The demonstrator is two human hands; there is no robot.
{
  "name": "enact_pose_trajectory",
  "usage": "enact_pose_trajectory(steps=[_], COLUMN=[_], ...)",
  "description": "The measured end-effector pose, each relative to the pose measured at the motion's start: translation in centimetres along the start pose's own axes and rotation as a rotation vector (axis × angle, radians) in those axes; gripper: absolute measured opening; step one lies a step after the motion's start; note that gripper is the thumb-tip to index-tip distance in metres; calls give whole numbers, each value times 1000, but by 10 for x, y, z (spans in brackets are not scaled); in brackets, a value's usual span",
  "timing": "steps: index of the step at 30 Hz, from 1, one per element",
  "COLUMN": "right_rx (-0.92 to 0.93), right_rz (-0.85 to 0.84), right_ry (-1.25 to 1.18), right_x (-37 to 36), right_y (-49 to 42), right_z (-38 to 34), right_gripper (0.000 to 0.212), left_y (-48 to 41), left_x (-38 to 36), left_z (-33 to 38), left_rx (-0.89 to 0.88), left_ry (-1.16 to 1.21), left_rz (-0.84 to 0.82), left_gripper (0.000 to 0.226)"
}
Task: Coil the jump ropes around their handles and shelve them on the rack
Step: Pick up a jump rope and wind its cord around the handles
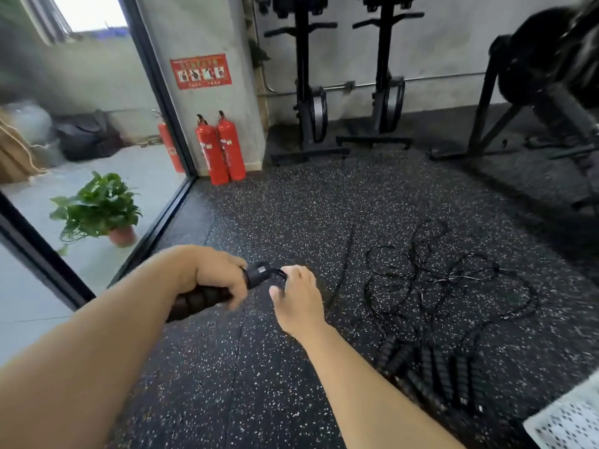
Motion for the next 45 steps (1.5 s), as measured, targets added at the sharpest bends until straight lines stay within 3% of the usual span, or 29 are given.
enact_pose_trajectory(steps=[2,7,9,13,15,19,22,26,29,31,34,36,40,45], right_rx=[-59,-160,-178,-232,-202,-10,162,244,207,146,43,-52,-70,17], right_rz=[63,26,-11,-111,-169,-301,-289,-250,-249,-230,-190,-192,-104,57], right_ry=[-4,62,127,202,171,160,188,206,337,503,740,784,652,140], right_x=[5,19,23,32,35,44,63,86,94,100,107,110,108,112], right_y=[-3,2,7,15,15,9,5,-6,-18,-26,-31,-29,-34,-56], right_z=[-6,18,35,56,49,-4,-42,-55,-35,-16,5,6,-16,-57], right_gripper=[29,30,30,28,24,22,23,21,28,27,32,38,32,21], left_y=[11,18,23,24,26,22,23,27,31,32,34,36,39,47], left_x=[12,41,51,59,46,-2,-33,-36,-18,-5,7,9,9,6], left_z=[1,-4,-3,-6,-5,3,7,-2,-22,-44,-77,-92,-114,-134], left_rx=[-7,91,127,125,120,2,-94,-117,-88,-37,31,79,159,242], left_ry=[219,797,955,1171,1119,887,622,618,693,682,538,393,79,-134], left_rz=[4,126,229,414,384,313,332,415,513,602,705,745,798,736], left_gripper=[50,35,13,13,13,42,28,25,26,38,50,41,44,51])
Point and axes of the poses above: each hand's wrist, its own y-axis away from the middle knuckle, its own x-axis out of the back of the hand, z = x × y, the point moved 1 cm from there along -y, towards the middle knuckle, and after that the axes turned 12 degrees about z, right-handed, at the moved point
